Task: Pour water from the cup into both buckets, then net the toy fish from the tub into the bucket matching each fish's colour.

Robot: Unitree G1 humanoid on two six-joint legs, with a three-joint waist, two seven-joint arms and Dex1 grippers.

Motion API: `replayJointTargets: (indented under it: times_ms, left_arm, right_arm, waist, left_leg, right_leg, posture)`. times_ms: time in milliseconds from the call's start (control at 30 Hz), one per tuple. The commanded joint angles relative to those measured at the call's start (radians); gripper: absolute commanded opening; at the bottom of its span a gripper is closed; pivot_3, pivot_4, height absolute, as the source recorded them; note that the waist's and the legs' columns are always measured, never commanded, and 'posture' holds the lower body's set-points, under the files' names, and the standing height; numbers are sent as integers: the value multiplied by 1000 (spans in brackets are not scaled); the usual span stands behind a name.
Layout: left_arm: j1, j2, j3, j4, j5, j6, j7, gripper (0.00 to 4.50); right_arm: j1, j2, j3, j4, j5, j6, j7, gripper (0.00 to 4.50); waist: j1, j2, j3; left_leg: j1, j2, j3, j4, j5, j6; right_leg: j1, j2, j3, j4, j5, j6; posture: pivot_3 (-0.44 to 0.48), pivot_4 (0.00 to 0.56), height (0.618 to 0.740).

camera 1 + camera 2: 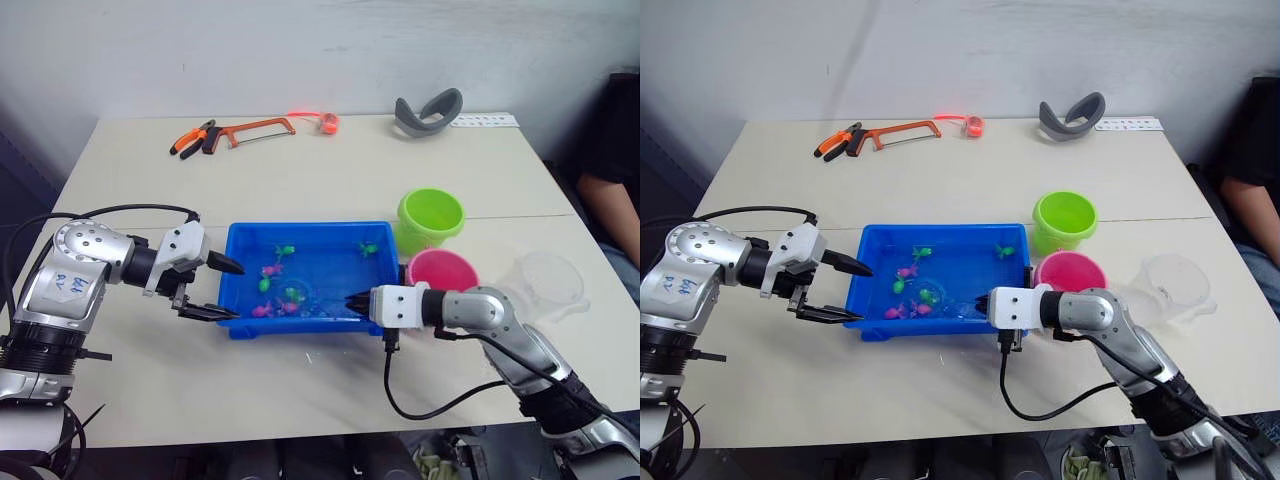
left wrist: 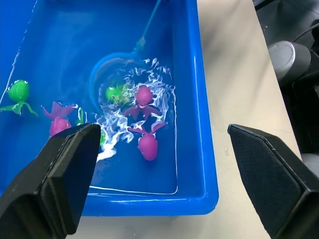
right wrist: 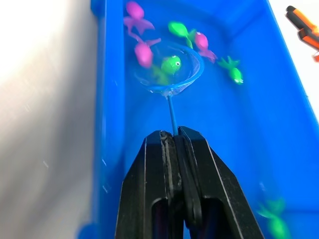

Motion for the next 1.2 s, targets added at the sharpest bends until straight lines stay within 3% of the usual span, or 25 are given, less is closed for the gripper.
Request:
replayJointTargets:
  times_ms: [33, 633, 900, 1200]
  left_arm:
    - [-25, 7, 19, 1, -6, -14, -2, 4452]
    - [-170, -123, -12, 121, -28, 7, -24, 4452]
    - [-222, -230, -47, 132, -37, 19, -36, 4452]
    - [-289, -351, -85, 164, -44, 6, -74, 4452]
  right_arm:
    - [11, 15, -67, -89, 97, 106, 9, 0]
    - [131, -69, -311, -376, 324, 478, -48, 0]
    - [232, -116, -509, -534, 427, 603, -114, 0]
    - [410, -152, -883, -730, 559, 777, -177, 0]
  waist:
    - [0, 0, 0]
    - [6, 0, 0]
    - [6, 0, 0]
    - [7, 0, 0]
  left_leg:
    - [0, 0, 0, 0, 0, 0]
    - [0, -1, 0, 0, 0, 0]
    - [-1, -1, -1, -1, 0, 0]
    - [-1, -1, -2, 0, 0, 0]
  right_leg:
    - [0, 0, 0, 0, 0, 0]
    - [0, 1, 0, -1, 0, 0]
    - [1, 1, 1, -1, 0, 0]
    - [2, 2, 3, -3, 0, 1]
  posture:
    - [0, 150, 740]
    - [0, 150, 740]
    - [0, 150, 740]
    - [0, 150, 740]
